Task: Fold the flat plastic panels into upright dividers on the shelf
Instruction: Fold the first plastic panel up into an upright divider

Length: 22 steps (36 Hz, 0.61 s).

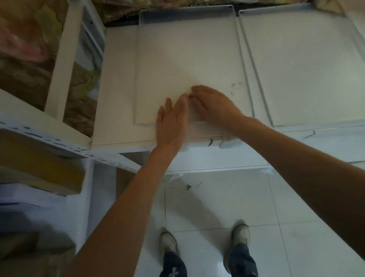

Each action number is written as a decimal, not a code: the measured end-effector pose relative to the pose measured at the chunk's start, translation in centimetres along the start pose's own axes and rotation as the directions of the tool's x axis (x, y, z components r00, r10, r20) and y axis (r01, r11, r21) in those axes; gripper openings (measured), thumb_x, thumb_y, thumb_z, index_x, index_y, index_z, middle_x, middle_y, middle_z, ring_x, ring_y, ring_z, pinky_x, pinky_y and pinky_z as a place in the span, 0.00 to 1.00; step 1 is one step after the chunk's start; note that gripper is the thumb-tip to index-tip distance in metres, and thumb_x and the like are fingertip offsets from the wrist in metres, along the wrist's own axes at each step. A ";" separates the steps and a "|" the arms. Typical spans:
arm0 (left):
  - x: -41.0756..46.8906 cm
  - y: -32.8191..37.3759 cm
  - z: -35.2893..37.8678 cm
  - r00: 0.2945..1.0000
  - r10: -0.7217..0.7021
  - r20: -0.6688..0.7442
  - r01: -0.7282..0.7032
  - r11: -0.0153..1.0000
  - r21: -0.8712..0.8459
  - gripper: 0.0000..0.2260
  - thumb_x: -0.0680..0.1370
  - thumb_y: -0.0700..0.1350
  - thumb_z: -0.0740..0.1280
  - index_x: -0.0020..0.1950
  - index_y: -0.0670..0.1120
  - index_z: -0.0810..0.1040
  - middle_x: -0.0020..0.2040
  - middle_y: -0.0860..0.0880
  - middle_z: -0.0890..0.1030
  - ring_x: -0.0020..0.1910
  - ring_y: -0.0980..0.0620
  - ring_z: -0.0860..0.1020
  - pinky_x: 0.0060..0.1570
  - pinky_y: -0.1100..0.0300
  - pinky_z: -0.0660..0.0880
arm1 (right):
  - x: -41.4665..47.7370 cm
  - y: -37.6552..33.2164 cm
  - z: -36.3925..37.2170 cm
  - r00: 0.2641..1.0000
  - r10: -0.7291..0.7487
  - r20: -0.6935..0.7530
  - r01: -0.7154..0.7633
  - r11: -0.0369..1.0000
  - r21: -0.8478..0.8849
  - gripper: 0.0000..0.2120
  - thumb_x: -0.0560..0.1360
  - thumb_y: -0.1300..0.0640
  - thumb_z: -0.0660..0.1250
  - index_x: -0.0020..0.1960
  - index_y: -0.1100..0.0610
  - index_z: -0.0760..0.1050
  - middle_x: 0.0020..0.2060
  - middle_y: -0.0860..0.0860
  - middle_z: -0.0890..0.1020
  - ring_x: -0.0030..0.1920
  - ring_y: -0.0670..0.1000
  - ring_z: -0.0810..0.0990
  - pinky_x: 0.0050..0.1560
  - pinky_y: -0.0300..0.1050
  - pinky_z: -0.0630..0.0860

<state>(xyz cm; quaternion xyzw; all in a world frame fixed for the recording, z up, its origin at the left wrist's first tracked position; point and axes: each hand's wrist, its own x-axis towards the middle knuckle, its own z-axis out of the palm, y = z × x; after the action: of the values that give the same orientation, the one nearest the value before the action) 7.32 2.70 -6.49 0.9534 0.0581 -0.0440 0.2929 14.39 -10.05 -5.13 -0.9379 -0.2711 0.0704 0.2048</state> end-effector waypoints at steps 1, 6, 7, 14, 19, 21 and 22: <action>0.1 0.0 0.0 0.999 0.037 0.018 -0.038 0.999 0.020 0.38 0.73 0.63 0.23 0.78 0.49 0.46 0.79 0.50 0.51 0.78 0.48 0.45 0.75 0.55 0.39 | -0.4 0.9 -0.4 0.998 0.000 -0.059 0.002 1.000 0.027 0.17 0.82 0.54 0.54 0.66 0.58 0.74 0.67 0.56 0.75 0.67 0.57 0.72 0.67 0.46 0.63; 0.5 -0.1 0.7 0.991 0.134 -0.006 -0.133 0.990 0.046 0.50 0.63 0.71 0.19 0.78 0.49 0.45 0.79 0.49 0.51 0.78 0.47 0.46 0.76 0.54 0.40 | -3.0 4.9 0.3 0.961 0.073 -0.266 -0.060 0.997 0.054 0.15 0.81 0.55 0.57 0.62 0.59 0.77 0.64 0.54 0.78 0.65 0.56 0.75 0.64 0.46 0.69; 0.6 -0.1 0.8 0.992 0.127 -0.025 -0.128 0.991 -0.028 0.50 0.63 0.72 0.21 0.78 0.50 0.45 0.79 0.50 0.50 0.78 0.49 0.45 0.75 0.57 0.38 | -3.0 5.2 0.4 0.955 0.078 -0.287 -0.066 0.996 0.052 0.15 0.81 0.55 0.57 0.62 0.58 0.77 0.64 0.53 0.78 0.65 0.55 0.75 0.63 0.46 0.70; 0.5 1.1 1.1 0.997 -0.022 0.071 0.056 0.853 -0.519 0.39 0.71 0.71 0.36 0.78 0.54 0.47 0.79 0.54 0.53 0.78 0.58 0.48 0.75 0.58 0.37 | -2.6 5.1 0.7 0.945 0.033 -0.325 -0.017 0.998 0.052 0.14 0.80 0.56 0.59 0.60 0.58 0.79 0.62 0.53 0.80 0.63 0.56 0.76 0.64 0.46 0.70; 0.8 5.3 3.4 0.997 0.051 0.064 -0.025 0.936 -0.352 0.36 0.73 0.66 0.33 0.78 0.53 0.50 0.79 0.53 0.54 0.78 0.57 0.49 0.76 0.56 0.38 | -2.5 4.8 0.5 0.953 0.023 -0.302 -0.010 0.999 0.046 0.13 0.80 0.57 0.59 0.58 0.58 0.80 0.61 0.53 0.80 0.61 0.54 0.77 0.63 0.46 0.71; 1.0 5.5 3.9 0.996 0.047 0.072 -0.016 0.922 -0.387 0.37 0.72 0.67 0.33 0.78 0.54 0.51 0.79 0.54 0.54 0.77 0.59 0.49 0.76 0.56 0.38 | -2.5 5.1 0.6 0.952 0.023 -0.304 -0.009 0.999 0.048 0.13 0.79 0.57 0.60 0.58 0.58 0.80 0.61 0.53 0.80 0.61 0.55 0.78 0.62 0.47 0.72; 1.1 5.3 3.9 0.996 0.035 0.077 0.000 0.910 -0.415 0.37 0.72 0.68 0.34 0.78 0.54 0.51 0.78 0.55 0.54 0.77 0.60 0.49 0.76 0.56 0.39 | -2.5 5.1 0.6 0.954 0.028 -0.298 -0.014 0.999 0.049 0.13 0.79 0.57 0.59 0.58 0.58 0.80 0.61 0.54 0.80 0.61 0.55 0.78 0.63 0.48 0.72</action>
<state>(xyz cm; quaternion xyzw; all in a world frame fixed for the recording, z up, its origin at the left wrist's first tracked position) 8.91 -3.73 -6.87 0.8673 0.0456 -0.0672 0.4911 14.59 -15.10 -7.81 -0.9356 -0.2256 -0.0636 0.2642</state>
